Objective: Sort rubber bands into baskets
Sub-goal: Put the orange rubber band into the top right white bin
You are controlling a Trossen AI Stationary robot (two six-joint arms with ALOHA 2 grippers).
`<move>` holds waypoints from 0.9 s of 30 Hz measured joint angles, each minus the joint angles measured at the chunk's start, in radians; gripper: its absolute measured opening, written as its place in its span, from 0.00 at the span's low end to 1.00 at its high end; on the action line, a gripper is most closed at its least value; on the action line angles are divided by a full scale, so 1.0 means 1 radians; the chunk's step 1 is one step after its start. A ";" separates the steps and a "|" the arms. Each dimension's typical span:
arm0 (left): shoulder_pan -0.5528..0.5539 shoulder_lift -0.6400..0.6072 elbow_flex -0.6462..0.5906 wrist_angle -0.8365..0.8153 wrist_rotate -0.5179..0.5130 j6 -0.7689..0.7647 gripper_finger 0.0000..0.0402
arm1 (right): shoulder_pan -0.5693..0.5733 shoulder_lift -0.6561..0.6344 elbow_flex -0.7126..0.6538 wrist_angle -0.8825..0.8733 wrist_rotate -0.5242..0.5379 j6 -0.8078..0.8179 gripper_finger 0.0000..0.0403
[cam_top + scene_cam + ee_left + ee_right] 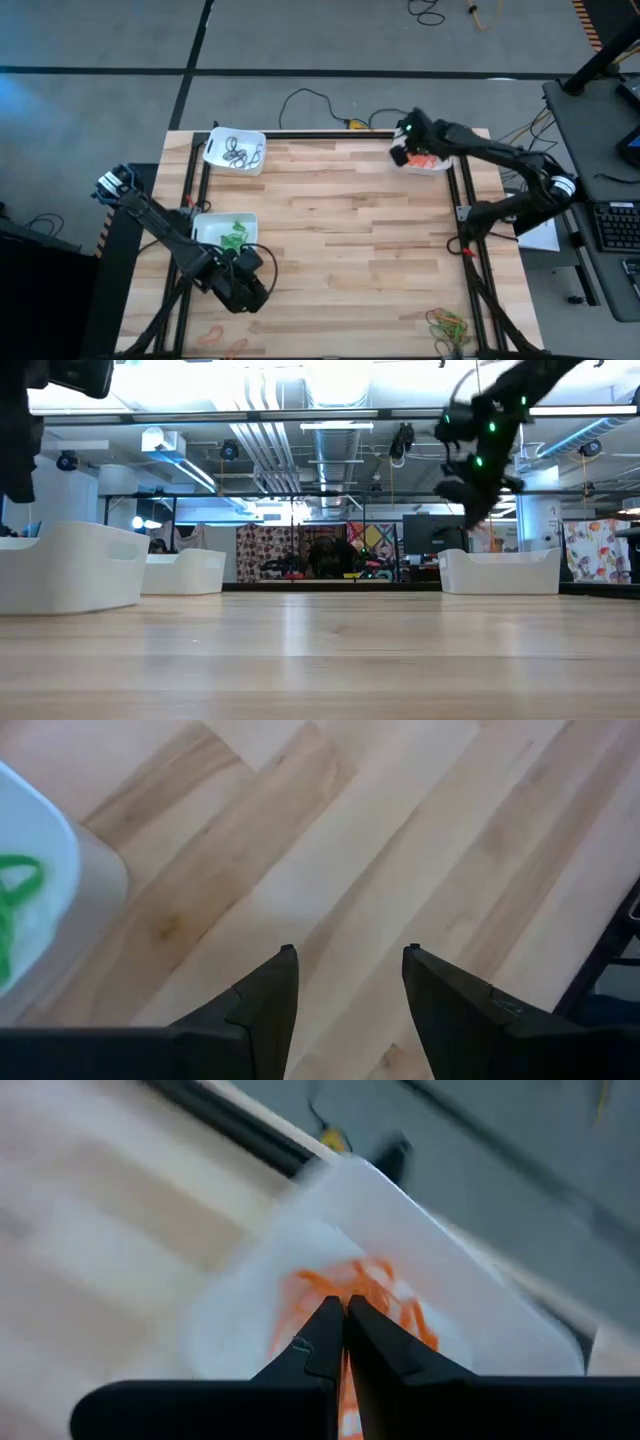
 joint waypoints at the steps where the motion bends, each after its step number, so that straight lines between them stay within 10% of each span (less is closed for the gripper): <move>1: -0.003 0.002 0.000 0.007 0.002 -0.003 0.41 | -0.042 0.010 -0.012 0.003 -0.020 0.036 0.02; 16: -0.023 0.003 0.001 0.014 0.115 -0.018 0.41 | -0.172 0.202 -0.041 0.065 -0.069 0.101 0.28; 27: -0.101 0.076 0.002 0.226 0.324 -0.056 0.41 | -0.093 -0.054 -0.041 0.106 -0.012 0.088 0.52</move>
